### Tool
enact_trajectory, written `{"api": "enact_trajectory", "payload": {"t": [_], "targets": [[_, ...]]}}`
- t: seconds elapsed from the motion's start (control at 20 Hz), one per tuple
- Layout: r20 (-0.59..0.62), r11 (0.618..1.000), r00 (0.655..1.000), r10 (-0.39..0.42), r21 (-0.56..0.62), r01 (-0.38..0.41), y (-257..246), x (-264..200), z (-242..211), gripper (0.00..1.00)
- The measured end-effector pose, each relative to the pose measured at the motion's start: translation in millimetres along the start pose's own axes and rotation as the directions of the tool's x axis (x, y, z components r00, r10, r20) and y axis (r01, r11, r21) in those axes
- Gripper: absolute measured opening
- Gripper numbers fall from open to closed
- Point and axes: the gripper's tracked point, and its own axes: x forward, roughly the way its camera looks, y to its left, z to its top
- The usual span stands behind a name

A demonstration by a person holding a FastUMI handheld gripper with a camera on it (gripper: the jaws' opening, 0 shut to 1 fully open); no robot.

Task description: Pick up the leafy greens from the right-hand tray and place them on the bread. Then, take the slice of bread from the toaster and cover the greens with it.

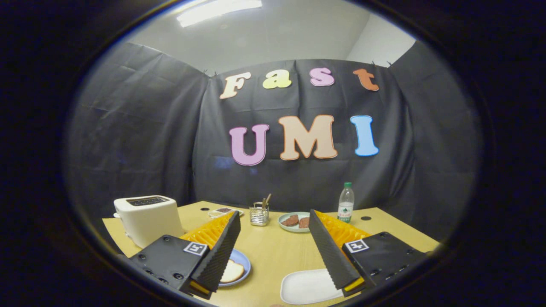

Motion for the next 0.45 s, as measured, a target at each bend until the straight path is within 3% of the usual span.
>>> {"api": "enact_trajectory", "payload": {"t": [0.2,0.45], "targets": [[0.007,1.0,1.0,-0.003,-0.003,0.003,-6,-7,-9,1.0],[0.02,0.998,0.999,0.051,0.039,-0.051,-1,-13,-12,1.0]]}}
